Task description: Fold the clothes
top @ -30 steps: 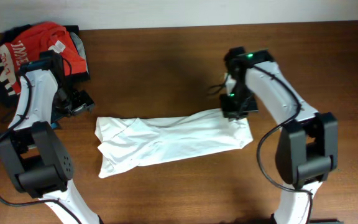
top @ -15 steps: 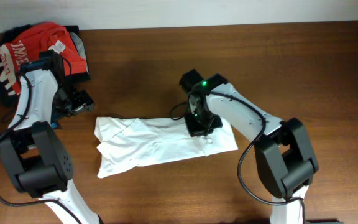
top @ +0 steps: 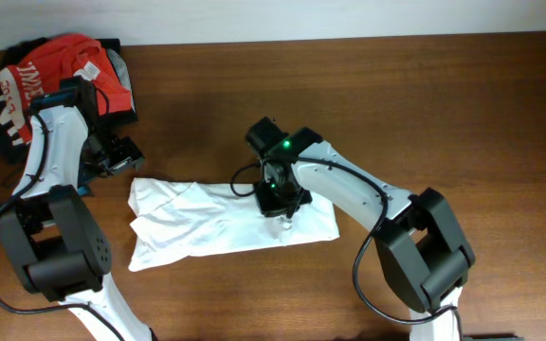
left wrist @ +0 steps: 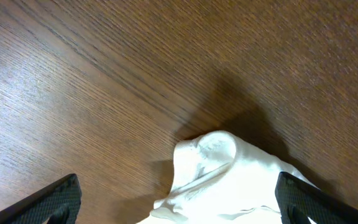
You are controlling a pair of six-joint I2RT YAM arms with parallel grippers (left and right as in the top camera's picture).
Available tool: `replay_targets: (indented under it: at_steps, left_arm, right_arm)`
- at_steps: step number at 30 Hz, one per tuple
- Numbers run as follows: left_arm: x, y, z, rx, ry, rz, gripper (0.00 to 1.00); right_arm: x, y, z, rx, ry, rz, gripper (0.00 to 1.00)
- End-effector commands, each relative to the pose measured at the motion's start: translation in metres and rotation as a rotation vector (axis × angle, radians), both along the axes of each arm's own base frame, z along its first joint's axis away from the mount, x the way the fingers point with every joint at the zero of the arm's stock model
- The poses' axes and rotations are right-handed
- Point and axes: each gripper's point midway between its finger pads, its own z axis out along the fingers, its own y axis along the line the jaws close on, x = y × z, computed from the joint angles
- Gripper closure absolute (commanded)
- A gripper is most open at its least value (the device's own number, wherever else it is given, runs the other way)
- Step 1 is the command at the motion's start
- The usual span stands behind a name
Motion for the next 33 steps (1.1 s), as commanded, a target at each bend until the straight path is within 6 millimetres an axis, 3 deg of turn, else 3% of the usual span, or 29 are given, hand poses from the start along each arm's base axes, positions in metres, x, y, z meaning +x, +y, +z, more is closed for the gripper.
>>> replay_targets:
  at_steps: [1,3,4,9,12,13,14,15,19,23,28,31,33]
  left_arm:
    - [-0.001,-0.003,-0.004,-0.009,0.009,0.009,0.01]
    - [-0.001,-0.003,-0.004,-0.009,0.009,0.009,0.01]
    - [-0.001,-0.003,-0.004,-0.009,0.009,0.009,0.01]
    - [-0.001,-0.003,-0.004,-0.009,0.009,0.009,0.01]
    - [-0.001,-0.003,-0.004,-0.009,0.009,0.009,0.01]
    - [-0.001,-0.003,-0.004,-0.009,0.009,0.009,0.01]
    - [-0.001,-0.003,-0.004,-0.009,0.010,0.009,0.01]
    - [-0.001,-0.003,-0.004,-0.009,0.010,0.009,0.01]
    - [-0.001,-0.003,-0.004,-0.009,0.009,0.009,0.01]
    - [-0.001,-0.003,-0.004,-0.009,0.008,0.009,0.01]
    - [-0.001,-0.003,-0.004,-0.009,0.009,0.009,0.01]
    - [-0.001,-0.003,-0.004,-0.009,0.009,0.009,0.01]
    - [-0.001,-0.003,-0.004,-0.009,0.008,0.009,0.01]
  right_arm:
    - [-0.011,0.014,0.010,0.042,-0.004,0.027,0.74]
    - [-0.012,0.016,0.010,0.044,-0.006,0.034,0.30]
    - [-0.012,0.016,0.010,0.043,-0.005,0.033,0.19]
    - [0.002,-0.008,0.034,0.021,0.006,0.056,0.16]
    - [0.019,-0.028,0.037,0.028,-0.010,0.055,0.16]
    - [0.023,-0.031,0.035,0.029,-0.013,0.043,0.16]
    - [0.028,-0.034,0.033,0.035,-0.023,0.031,0.28]
    - [0.032,-0.033,0.028,0.044,-0.037,0.028,0.50]
    - [0.029,-0.017,0.005,0.113,-0.055,0.049,0.82]
    - [0.018,0.001,-0.018,0.197,-0.056,0.069,0.85]
    - [0.037,0.006,-0.035,0.221,-0.155,0.068,0.85]
    - [0.046,0.001,-0.022,0.190,-0.173,0.057,0.85]
    - [0.055,-0.004,0.010,0.185,-0.177,0.052,0.78]
